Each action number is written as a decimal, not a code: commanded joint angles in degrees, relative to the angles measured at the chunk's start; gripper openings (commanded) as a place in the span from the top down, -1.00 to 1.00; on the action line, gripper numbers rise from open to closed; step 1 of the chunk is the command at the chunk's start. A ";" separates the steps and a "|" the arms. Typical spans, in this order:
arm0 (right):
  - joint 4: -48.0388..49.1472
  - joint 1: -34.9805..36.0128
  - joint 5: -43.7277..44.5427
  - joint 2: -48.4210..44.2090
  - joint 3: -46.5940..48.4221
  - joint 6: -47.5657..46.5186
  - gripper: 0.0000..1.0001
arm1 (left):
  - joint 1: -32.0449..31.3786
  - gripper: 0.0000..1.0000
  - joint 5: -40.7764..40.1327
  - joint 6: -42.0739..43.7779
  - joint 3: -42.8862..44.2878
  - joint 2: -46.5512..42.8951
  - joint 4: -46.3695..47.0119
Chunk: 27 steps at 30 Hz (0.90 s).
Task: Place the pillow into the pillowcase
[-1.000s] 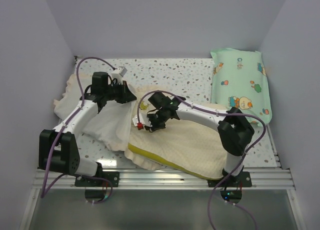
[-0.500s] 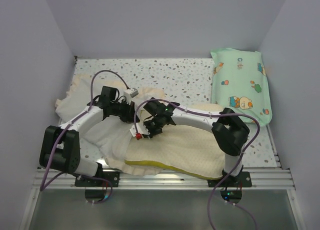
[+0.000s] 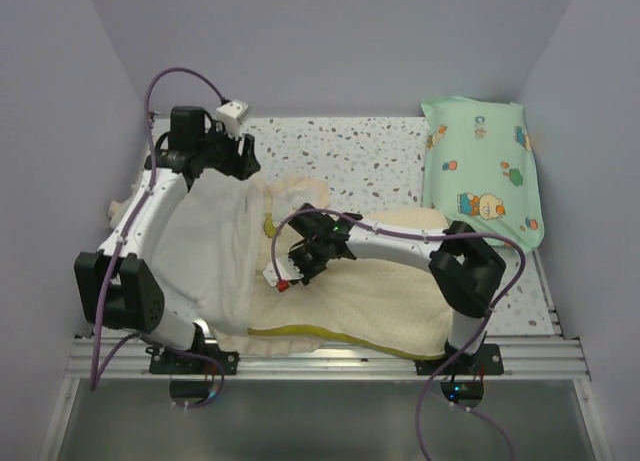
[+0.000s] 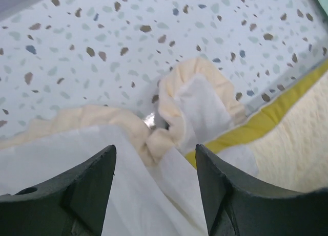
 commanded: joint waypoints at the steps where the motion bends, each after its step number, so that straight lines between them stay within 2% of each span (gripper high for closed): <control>1: -7.02 2.48 -1.25 1.77 -1.54 -1.34 1.00 | -0.59 -0.34 -7.94 -2.01 7.14 7.87 -1.60; 3: -7.11 2.84 -1.16 2.21 -1.37 -1.34 1.00 | -1.99 -0.33 -9.61 -2.01 9.61 10.96 -3.81; 7: -7.90 3.10 -1.16 3.27 -0.75 -0.99 1.00 | -5.25 -0.28 -14.27 -1.48 8.04 12.37 -5.12; 19: -9.22 3.28 -1.25 4.32 0.13 -1.08 1.00 | -6.83 -0.02 -17.88 -5.25 5.49 18.61 -12.25; 22: -9.22 3.36 -0.99 4.41 -0.13 -1.34 1.00 | -6.92 0.26 -17.19 -6.14 6.09 19.84 -12.51; 23: -9.31 3.45 -0.90 4.41 -0.22 -1.43 1.00 | -6.92 0.50 -16.22 -6.22 6.62 20.10 -12.69; 25: -9.40 3.54 -0.90 4.41 -0.48 -1.69 1.00 | -6.92 0.77 -14.03 -6.23 8.02 19.93 -12.25; 26: -9.40 3.54 -0.64 4.41 -0.49 -1.69 1.00 | -6.92 1.00 -12.28 -6.14 8.56 19.23 -11.99; 27: -9.31 3.45 -0.55 4.50 -0.57 -1.95 1.00 | -6.92 1.00 -10.78 -6.31 9.00 18.79 -11.64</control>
